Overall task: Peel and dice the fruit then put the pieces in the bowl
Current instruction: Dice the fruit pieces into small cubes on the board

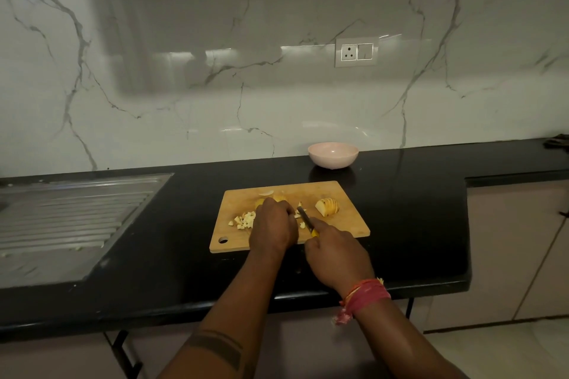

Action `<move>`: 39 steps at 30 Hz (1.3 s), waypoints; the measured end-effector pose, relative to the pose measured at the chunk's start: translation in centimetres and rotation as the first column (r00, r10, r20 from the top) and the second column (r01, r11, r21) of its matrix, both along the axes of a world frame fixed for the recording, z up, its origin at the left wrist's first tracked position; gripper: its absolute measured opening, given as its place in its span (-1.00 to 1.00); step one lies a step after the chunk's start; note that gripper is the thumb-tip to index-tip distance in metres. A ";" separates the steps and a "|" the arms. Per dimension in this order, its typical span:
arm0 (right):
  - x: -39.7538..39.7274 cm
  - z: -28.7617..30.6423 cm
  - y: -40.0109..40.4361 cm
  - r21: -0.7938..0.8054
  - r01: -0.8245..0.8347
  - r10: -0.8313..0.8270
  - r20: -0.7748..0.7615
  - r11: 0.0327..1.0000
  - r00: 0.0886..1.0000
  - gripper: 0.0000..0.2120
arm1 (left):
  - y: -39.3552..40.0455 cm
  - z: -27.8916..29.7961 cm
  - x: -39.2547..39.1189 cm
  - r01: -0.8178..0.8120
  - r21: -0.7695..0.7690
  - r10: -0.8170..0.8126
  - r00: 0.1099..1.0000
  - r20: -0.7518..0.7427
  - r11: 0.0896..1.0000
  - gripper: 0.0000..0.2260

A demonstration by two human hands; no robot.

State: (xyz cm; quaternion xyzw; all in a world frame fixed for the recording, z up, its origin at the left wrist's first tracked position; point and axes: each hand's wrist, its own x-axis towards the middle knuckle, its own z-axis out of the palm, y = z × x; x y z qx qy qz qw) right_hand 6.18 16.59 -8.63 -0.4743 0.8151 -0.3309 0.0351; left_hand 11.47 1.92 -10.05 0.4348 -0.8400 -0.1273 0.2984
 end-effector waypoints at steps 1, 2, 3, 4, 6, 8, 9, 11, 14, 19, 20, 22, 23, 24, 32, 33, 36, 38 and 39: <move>0.1 -0.1 0.1 -0.003 -0.006 0.006 -0.006 1.000 1.000 -0.47 | 0.1 -0.1 0.2 0.005 -0.029 -0.005 1.000 0.013 1.000 -0.79; 0.2 -0.1 0.2 -0.005 -0.010 0.010 -0.020 1.000 1.000 -0.47 | 0.2 -0.2 0.4 0.011 -0.059 -0.009 1.000 0.029 0.998 -0.79; 0.3 -0.2 0.2 -0.002 -0.013 0.013 -0.041 1.000 0.999 -0.48 | 0.2 -0.2 0.6 0.015 -0.088 -0.011 0.999 0.042 0.996 -0.78; 0.5 -0.2 0.1 0.004 -0.014 0.014 -0.061 1.000 0.998 -0.48 | 0.2 -0.3 0.9 0.015 -0.102 -0.010 0.999 0.048 0.995 -0.78; 0.7 -0.4 -0.1 0.020 -0.013 0.015 -0.088 1.000 0.996 -0.49 | 0.0 -0.4 1.2 0.008 -0.091 -0.005 0.999 0.035 0.996 -0.80; 0.8 -0.5 -0.3 0.041 -0.009 0.014 -0.109 0.999 0.994 -0.49 | -0.1 -0.4 1.3 0.009 -0.070 -0.007 1.000 0.019 0.998 -0.82; 0.8 -0.5 -0.4 0.051 -0.012 0.018 -0.113 0.999 0.993 -0.49 | -0.1 -0.3 1.2 0.010 -0.069 -0.009 1.000 0.019 0.998 -0.82; 0.8 -0.4 -0.7 0.067 -0.016 0.023 -0.109 0.998 0.994 -0.49 | -0.2 -0.3 1.2 0.011 -0.071 -0.010 1.000 0.019 0.997 -0.83; 0.9 0.0 -1.3 0.089 -0.005 0.016 -0.131 0.996 0.991 -0.51 | -0.3 -0.3 1.1 0.008 -0.073 -0.007 1.000 0.014 0.997 -0.83; 0.7 -0.1 -0.8 0.124 -0.037 0.053 -0.132 0.992 0.990 -0.52 | 0.0 -0.2 1.0 -0.023 -0.099 0.026 0.999 0.024 0.995 -0.80; 0.5 -0.1 -0.4 0.125 -0.041 0.057 -0.121 0.991 0.991 -0.52 | 0.2 -0.2 1.1 -0.030 -0.116 0.034 0.999 0.036 0.993 -0.79; 0.2 0.0 0.6 0.122 -0.050 0.061 -0.091 0.991 0.994 -0.52 | 0.3 -0.3 1.1 -0.050 -0.167 0.062 0.996 0.065 0.985 -0.78; 0.1 0.0 1.0 0.118 -0.058 0.067 -0.076 0.991 0.995 -0.53 | 0.3 -0.2 1.0 -0.064 -0.190 0.080 0.994 0.078 0.980 -0.77; 0.0 0.0 1.4 0.112 -0.065 0.072 -0.060 0.992 0.996 -0.53 | 0.3 -0.2 1.0 -0.073 -0.206 0.093 0.992 0.086 0.976 -0.77; -0.6 0.4 1.6 -0.022 -0.044 0.044 0.022 0.999 0.999 -0.52 | 0.7 -0.2 1.7 -0.008 -0.179 0.010 1.000 0.012 0.984 -0.77; -0.7 0.4 1.5 -0.027 -0.030 0.031 0.034 0.999 0.999 -0.52 | 0.8 -0.2 1.8 0.032 -0.185 -0.031 0.999 0.004 0.982 -0.77; -1.1 0.5 1.4 -0.045 -0.005 0.009 0.075 0.999 0.997 -0.52 | 1.2 -0.3 1.8 0.105 -0.204 -0.105 0.994 0.012 0.973 -0.76; -1.3 0.4 1.4 -0.047 0.021 -0.017 0.078 0.999 0.997 -0.52 | 1.2 -0.3 1.6 0.097 -0.190 -0.095 0.995 0.015 0.977 -0.74; -1.4 0.4 1.4 -0.040 0.039 -0.036 0.076 0.998 0.996 -0.53 | 1.2 -0.3 1.6 0.101 -0.178 -0.098 0.995 0.021 0.979 -0.70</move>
